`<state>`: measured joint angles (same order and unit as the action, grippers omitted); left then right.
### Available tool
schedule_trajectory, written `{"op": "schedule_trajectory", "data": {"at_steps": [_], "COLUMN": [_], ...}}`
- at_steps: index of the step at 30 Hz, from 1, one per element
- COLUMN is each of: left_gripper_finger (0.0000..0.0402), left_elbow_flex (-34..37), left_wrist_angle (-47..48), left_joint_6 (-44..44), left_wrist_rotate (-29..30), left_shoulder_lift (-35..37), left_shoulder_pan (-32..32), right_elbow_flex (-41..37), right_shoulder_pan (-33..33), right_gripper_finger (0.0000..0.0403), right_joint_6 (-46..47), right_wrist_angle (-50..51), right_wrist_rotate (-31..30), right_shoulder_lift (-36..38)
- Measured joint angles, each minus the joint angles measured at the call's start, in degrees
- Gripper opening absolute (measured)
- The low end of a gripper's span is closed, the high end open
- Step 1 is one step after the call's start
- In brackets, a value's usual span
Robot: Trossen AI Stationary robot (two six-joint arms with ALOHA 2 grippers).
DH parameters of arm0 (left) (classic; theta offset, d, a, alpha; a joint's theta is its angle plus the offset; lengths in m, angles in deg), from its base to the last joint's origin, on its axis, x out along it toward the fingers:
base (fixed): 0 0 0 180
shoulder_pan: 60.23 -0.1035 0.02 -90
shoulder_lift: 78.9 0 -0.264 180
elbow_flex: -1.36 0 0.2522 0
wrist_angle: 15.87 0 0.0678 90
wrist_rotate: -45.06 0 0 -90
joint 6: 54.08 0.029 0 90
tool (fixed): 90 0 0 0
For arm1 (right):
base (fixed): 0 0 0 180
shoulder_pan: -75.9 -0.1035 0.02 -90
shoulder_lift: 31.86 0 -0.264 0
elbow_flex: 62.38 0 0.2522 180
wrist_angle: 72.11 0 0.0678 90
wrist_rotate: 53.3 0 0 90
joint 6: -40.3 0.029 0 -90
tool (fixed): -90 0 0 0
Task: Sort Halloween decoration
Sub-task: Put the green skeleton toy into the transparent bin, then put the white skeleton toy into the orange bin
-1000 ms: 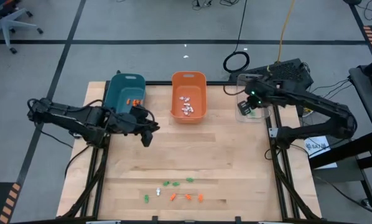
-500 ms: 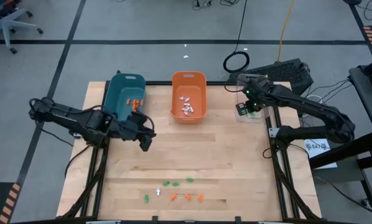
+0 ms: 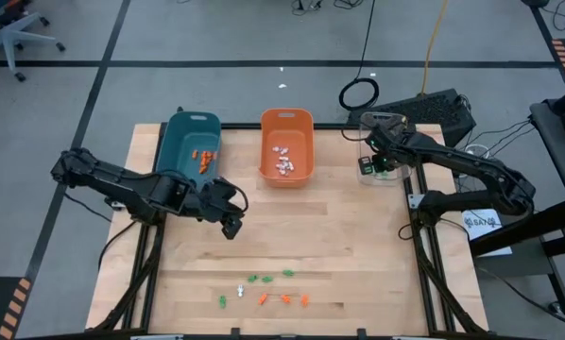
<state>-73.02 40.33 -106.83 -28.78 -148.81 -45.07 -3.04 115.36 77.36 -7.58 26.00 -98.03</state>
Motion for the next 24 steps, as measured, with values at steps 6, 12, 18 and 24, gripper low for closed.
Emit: {"op": "schedule_trajectory", "data": {"at_steps": [6,12,18,24], "left_gripper_finger": [0.0088,0.0088,0.0088,0.0088], "left_elbow_flex": [0.02,0.02,0.02,0.03], "left_wrist_angle": [0.48,0.49,-0.55,-1.31], "left_joint_6": [-4.53,-6.89,-6.19,-2.15], "left_wrist_rotate": [-2.16,-9.15,-9.68,-9.57], "left_shoulder_lift": [-0.37,-0.39,-1.44,-7.06], "left_shoulder_pan": [-0.01,2.64,8.14,13.76], "right_elbow_flex": [1.19,9.92,19.50,24.44], "right_shoulder_pan": [0.00,-1.19,-7.78,-15.41], "right_gripper_finger": [0.0139,0.0193,0.0199,0.0189], "right_joint_6": [0.86,0.66,1.54,-1.86], "right_wrist_angle": [1.21,1.84,-2.53,-3.77], "right_wrist_rotate": [0.37,7.85,4.04,1.64], "right_shoulder_lift": [0.02,2.88,8.11,8.74]}}
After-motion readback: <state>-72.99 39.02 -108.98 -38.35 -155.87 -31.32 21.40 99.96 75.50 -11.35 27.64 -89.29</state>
